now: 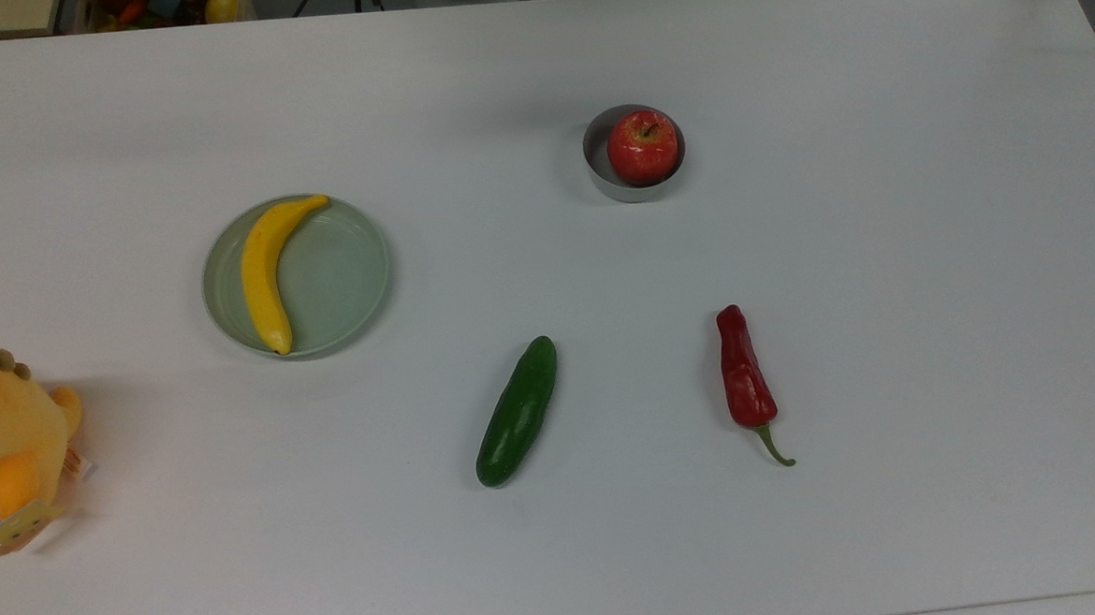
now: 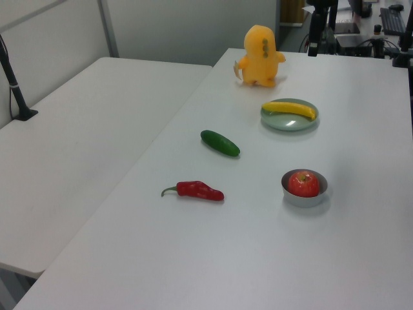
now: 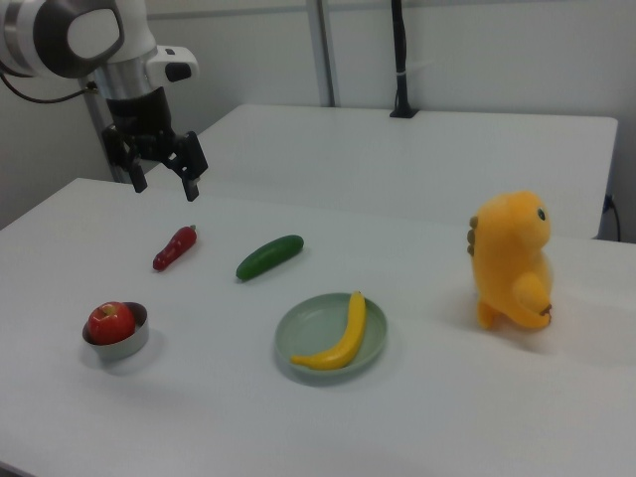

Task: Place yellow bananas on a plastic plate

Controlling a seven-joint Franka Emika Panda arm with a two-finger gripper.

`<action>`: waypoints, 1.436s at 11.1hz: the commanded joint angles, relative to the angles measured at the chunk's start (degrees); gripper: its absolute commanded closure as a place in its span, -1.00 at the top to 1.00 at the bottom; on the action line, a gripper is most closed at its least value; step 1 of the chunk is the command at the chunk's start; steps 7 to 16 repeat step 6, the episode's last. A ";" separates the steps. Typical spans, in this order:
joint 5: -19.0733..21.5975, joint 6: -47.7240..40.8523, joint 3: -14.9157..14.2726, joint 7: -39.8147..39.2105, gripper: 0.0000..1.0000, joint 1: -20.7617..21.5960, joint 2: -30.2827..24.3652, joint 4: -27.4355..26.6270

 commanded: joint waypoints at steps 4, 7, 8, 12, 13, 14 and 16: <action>1.03 5.49 -0.37 -1.24 1.00 0.06 -0.35 -0.92; 1.03 5.23 -0.37 -1.24 1.00 0.06 -0.44 -1.01; 1.03 5.23 -0.37 -1.24 1.00 0.06 -0.44 -1.01; 1.03 5.23 -0.37 -1.24 1.00 0.06 -0.44 -1.01; 1.03 5.23 -0.37 -1.24 1.00 0.06 -0.44 -1.01; 1.03 5.23 -0.37 -1.24 1.00 0.06 -0.44 -1.01; 1.03 5.23 -0.37 -1.24 1.00 0.06 -0.44 -1.01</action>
